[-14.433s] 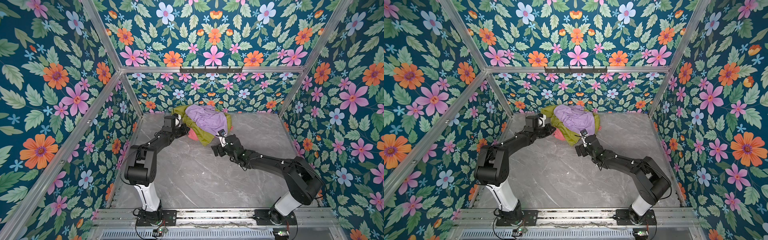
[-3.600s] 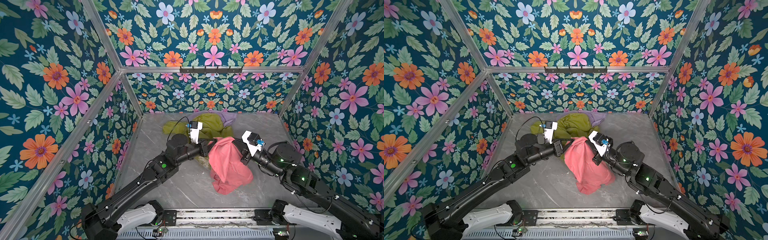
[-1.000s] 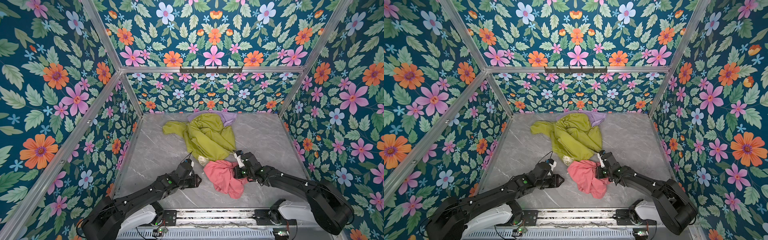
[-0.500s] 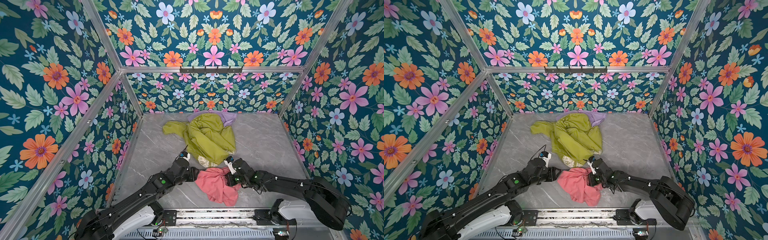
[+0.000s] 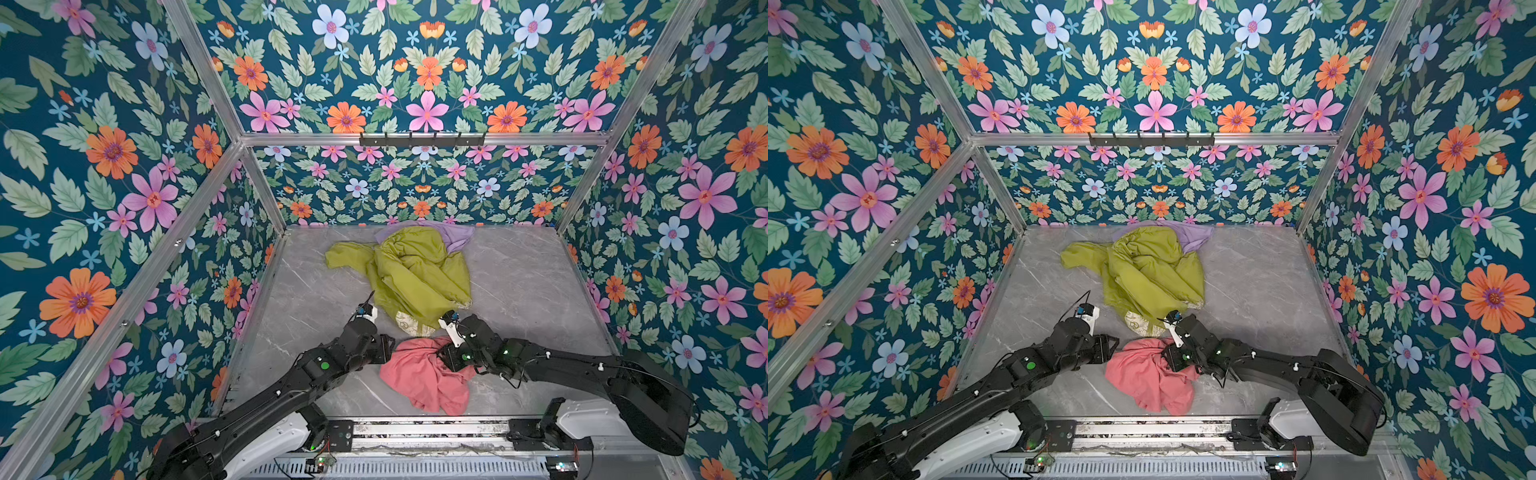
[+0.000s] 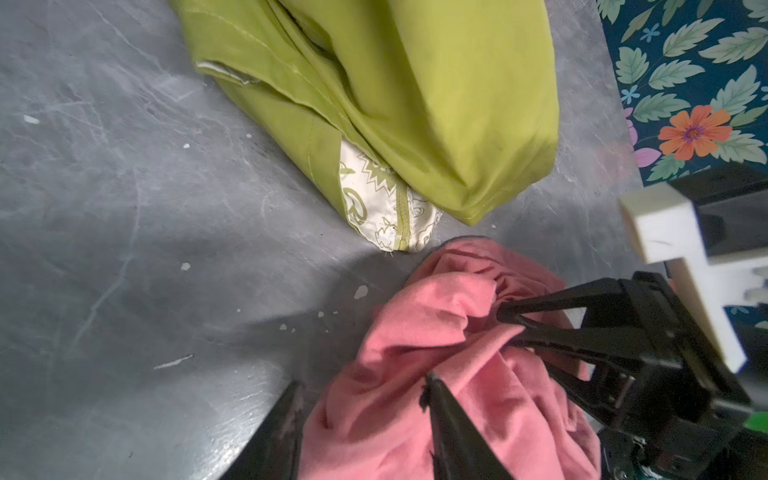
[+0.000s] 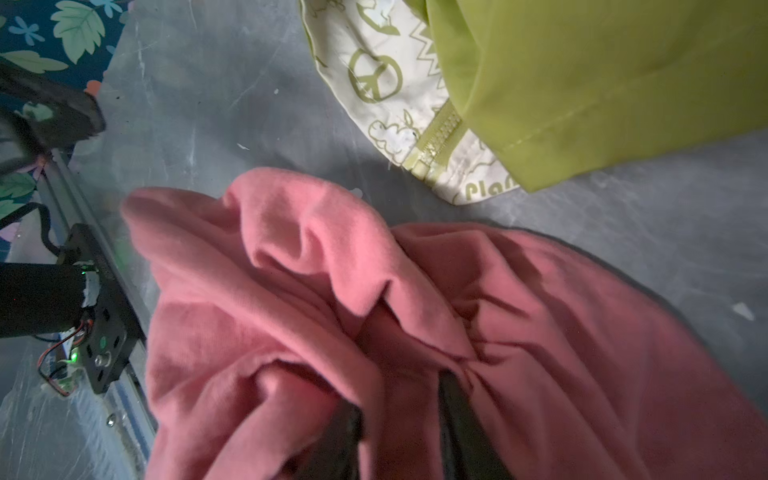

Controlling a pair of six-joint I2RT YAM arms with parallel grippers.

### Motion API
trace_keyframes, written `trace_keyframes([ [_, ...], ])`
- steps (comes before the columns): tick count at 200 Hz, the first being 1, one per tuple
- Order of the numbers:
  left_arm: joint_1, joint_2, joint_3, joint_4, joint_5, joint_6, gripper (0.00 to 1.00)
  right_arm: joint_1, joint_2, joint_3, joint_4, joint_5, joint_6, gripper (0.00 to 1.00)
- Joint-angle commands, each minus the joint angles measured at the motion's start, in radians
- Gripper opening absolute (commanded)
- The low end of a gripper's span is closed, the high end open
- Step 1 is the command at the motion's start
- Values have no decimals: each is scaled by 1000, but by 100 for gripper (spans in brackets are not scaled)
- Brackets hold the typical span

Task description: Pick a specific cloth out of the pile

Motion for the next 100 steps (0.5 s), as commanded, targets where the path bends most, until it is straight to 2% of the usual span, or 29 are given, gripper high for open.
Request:
trace_keyframes([
  [1, 1, -1, 14, 15, -31, 26, 51, 1, -54, 27, -62, 41, -18, 39],
  [28, 1, -7, 33, 11, -74, 46, 51, 1, -139, 79, -161, 80, -52, 53],
  [48, 1, -35, 46, 12, -167, 78, 52, -4, -211, 121, -248, 130, -90, 64],
  [64, 1, -63, 44, 50, -366, 126, 68, -25, -273, 135, -291, 193, -129, 74],
  [78, 0, -71, 57, 105, -571, 235, 84, -43, -331, 118, -284, 326, -189, 82],
  [89, 2, -68, 5, 258, -714, 373, 84, -68, -369, 98, -265, 466, -250, 89],
  [100, 13, -51, -106, 512, -857, 559, 84, -136, -396, 55, -201, 522, -341, 92],
])
